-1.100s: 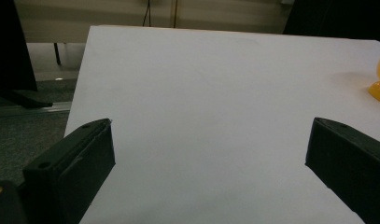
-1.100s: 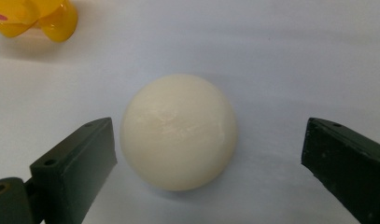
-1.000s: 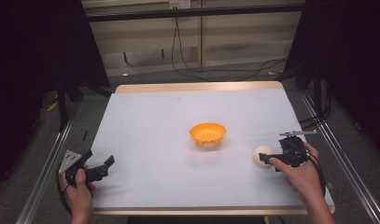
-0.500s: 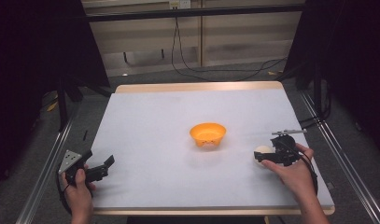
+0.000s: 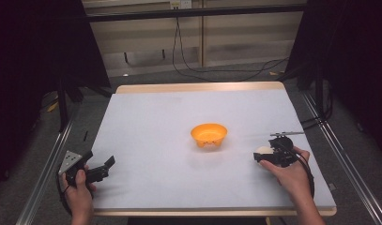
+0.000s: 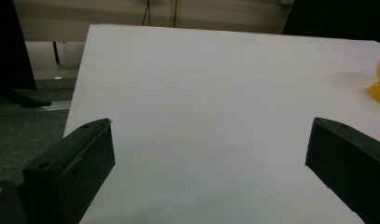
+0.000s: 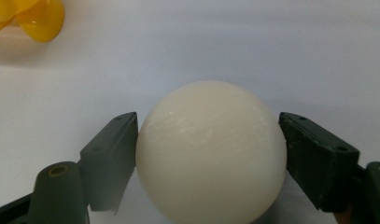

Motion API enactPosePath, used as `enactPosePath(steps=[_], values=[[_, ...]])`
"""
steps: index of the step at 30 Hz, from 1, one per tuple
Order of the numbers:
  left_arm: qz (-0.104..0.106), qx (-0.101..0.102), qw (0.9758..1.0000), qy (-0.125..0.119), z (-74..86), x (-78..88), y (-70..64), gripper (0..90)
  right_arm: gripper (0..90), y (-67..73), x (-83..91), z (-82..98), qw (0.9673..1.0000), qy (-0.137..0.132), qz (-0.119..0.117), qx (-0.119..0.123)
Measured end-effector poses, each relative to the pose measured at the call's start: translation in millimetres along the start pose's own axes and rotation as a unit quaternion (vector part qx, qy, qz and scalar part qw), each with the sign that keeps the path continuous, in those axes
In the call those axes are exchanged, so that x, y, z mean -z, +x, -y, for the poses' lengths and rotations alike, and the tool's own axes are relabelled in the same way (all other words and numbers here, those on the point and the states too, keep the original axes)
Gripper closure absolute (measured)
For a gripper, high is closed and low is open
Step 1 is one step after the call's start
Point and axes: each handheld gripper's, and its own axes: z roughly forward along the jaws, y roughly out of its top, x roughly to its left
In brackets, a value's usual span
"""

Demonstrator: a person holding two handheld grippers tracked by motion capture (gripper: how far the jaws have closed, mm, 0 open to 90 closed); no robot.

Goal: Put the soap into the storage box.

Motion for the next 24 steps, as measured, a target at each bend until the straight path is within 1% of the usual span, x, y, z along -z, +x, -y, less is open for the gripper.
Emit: enactPosePath(steps=[9, 14, 20, 24], values=[[0.0, 0.0, 1.0, 0.0, 0.0, 0.0, 0.0, 1.2, 22.0, 1.9, -7.3, 4.7, 0.9999, 0.009, 0.012, 0.001], [0.0, -0.001, 1.0, 0.0, 0.0, -0.1, -0.2, 1.2, 23.3, 3.0, -7.7, 5.7, 0.9998, 0.005, 0.016, 0.005], [0.0, 0.0, 1.0, 0.0, 0.0, 0.0, 0.0, 1.1, 23.6, 2.2, -7.2, 5.4, 0.9999, 0.006, 0.014, 0.009], [0.0, 0.004, 1.0, -0.002, 0.0, -0.5, -0.1, 1.2, 23.7, 0.9, -6.8, 5.0, 0.9999, 0.006, 0.009, 0.005]])
